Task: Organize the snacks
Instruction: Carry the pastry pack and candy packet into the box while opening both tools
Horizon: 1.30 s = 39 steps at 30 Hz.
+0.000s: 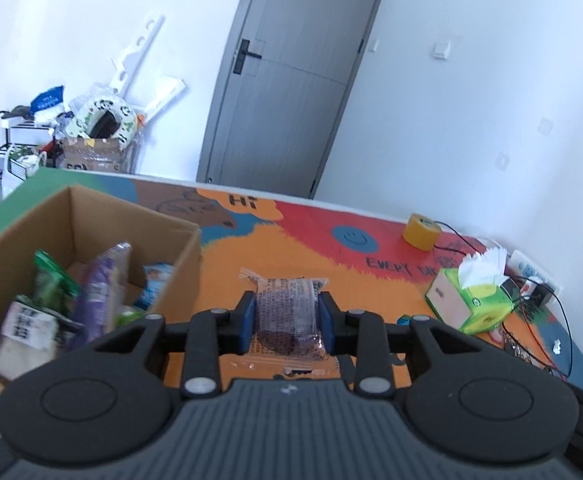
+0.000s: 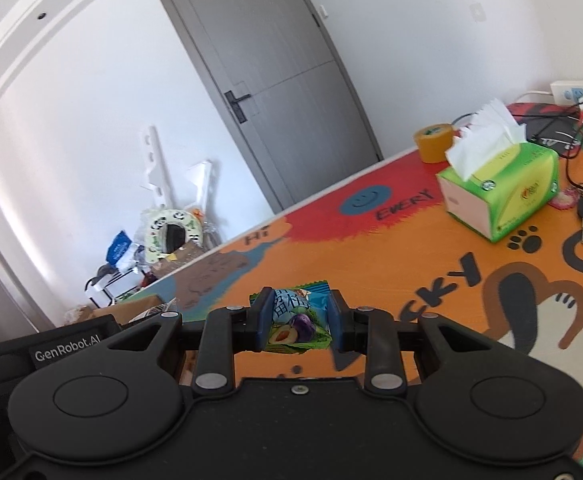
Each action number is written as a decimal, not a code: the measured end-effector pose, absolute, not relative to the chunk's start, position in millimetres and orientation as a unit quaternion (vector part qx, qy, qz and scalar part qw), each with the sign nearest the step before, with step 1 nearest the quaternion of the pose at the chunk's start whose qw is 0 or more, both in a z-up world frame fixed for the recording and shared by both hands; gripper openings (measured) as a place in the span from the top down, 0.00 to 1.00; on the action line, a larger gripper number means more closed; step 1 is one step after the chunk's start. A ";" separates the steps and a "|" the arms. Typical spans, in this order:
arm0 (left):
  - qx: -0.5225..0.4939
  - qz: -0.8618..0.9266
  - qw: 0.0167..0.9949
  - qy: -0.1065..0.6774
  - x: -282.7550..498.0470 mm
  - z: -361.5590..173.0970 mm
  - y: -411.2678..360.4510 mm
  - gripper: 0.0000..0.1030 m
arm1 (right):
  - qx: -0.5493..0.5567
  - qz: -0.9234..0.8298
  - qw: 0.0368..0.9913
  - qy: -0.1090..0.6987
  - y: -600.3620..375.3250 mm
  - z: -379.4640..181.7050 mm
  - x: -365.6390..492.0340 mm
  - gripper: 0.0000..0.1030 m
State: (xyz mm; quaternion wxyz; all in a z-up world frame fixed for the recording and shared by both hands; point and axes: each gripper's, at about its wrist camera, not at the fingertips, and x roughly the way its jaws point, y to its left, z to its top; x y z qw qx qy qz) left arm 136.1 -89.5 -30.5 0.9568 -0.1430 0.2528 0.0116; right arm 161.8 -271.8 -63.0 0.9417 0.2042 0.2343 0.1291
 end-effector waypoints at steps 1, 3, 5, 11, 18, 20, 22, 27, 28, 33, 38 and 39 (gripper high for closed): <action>-0.144 0.014 0.957 0.250 133.2 -28.6 -85.7 0.69 | 0.203 0.133 0.942 0.233 -269.0 -61.1 160.5 0.71; -0.146 0.020 0.958 0.245 126.6 -25.1 -78.2 0.69 | 0.199 0.139 0.942 0.230 -263.0 -57.3 157.5 0.71; -0.150 0.027 0.958 0.241 122.3 -22.8 -69.8 0.69 | 0.196 0.145 0.943 0.228 -256.2 -53.7 155.0 0.71; -0.159 0.045 0.960 0.228 111.1 -14.2 -43.2 0.69 | 0.184 0.162 0.943 0.226 -236.8 -45.6 151.7 0.71; -0.168 0.064 0.959 0.221 102.1 -10.7 -3.1 0.69 | 0.176 0.176 0.942 0.225 -214.1 -39.2 152.4 0.71; -0.173 0.073 0.957 0.222 99.5 -13.5 8.5 0.69 | 0.172 0.180 0.942 0.225 -207.4 -37.5 152.7 0.71; -0.182 0.077 0.954 0.225 98.5 -17.7 18.5 0.69 | 0.166 0.184 0.942 0.226 -198.9 -35.7 152.6 0.71; -0.195 0.090 0.948 0.233 98.0 -27.8 40.6 0.69 | 0.153 0.195 0.942 0.229 -176.5 -34.3 154.8 0.71; -0.196 0.092 0.948 0.233 95.7 -29.3 44.8 0.69 | 0.151 0.197 0.941 0.230 -172.6 -34.3 155.6 0.71; -0.204 0.104 0.946 0.231 99.6 -30.9 63.8 0.69 | 0.144 0.207 0.939 0.234 -153.7 -32.7 163.3 0.71; -0.211 0.103 0.944 0.231 107.5 -33.0 74.2 0.69 | 0.136 0.218 0.937 0.235 -138.4 -28.9 168.6 0.71; -0.213 0.102 0.943 0.233 110.2 -33.5 75.8 0.69 | 0.134 0.220 0.937 0.236 -135.4 -28.6 170.1 0.71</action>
